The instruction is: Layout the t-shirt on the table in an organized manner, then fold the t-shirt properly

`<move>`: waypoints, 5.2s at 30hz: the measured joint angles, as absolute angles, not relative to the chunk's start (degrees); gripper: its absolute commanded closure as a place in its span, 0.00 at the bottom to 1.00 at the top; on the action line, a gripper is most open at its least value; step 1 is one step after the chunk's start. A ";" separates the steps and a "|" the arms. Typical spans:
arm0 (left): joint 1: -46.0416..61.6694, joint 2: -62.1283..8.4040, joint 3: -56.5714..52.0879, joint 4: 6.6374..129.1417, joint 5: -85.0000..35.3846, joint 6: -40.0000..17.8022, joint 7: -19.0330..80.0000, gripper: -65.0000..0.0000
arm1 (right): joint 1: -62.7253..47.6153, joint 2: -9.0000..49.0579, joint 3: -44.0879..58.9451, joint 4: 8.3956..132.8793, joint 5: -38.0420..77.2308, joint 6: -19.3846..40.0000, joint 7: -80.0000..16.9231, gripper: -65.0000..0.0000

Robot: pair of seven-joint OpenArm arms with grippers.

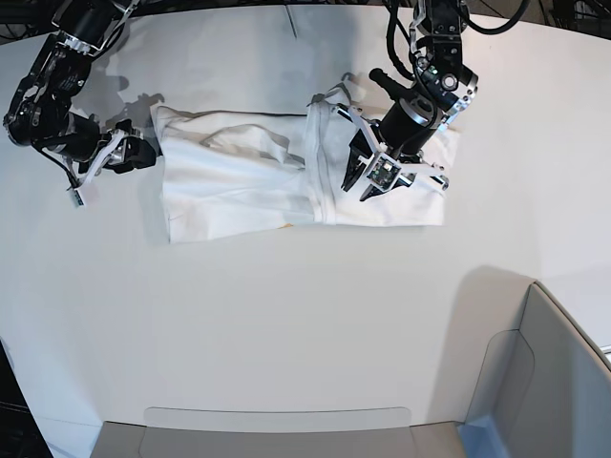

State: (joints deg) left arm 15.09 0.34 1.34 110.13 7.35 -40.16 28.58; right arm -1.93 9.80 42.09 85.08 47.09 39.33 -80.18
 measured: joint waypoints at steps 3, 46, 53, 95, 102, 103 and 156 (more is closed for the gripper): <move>15.09 0.34 1.54 110.06 7.33 -40.14 28.62 0.73 | -2.76 11.03 41.85 84.97 51.33 39.35 -80.86 0.53; 15.90 0.49 1.83 109.10 7.38 -40.12 28.67 0.73 | -0.05 5.41 28.21 81.78 49.65 39.27 -78.35 0.53; 15.97 0.49 1.83 109.10 7.38 -40.12 28.67 0.73 | -0.05 5.45 28.16 81.54 49.69 39.27 -78.19 0.59; 14.31 7.97 -23.27 113.58 7.20 -40.12 28.69 0.73 | 8.43 3.20 18.87 112.53 24.21 39.33 -80.99 1.00; 14.31 7.97 -23.27 112.22 7.20 -40.16 28.49 0.73 | 7.20 3.46 9.41 116.88 24.01 39.33 -81.01 1.00; 14.33 7.97 -23.27 111.74 7.22 -40.27 28.53 0.73 | 7.29 3.44 7.77 116.84 23.99 39.33 -81.06 1.00; 14.31 7.97 -28.51 109.82 7.18 -40.29 28.64 0.73 | 6.46 6.59 -26.04 108.57 24.49 29.30 -63.18 0.60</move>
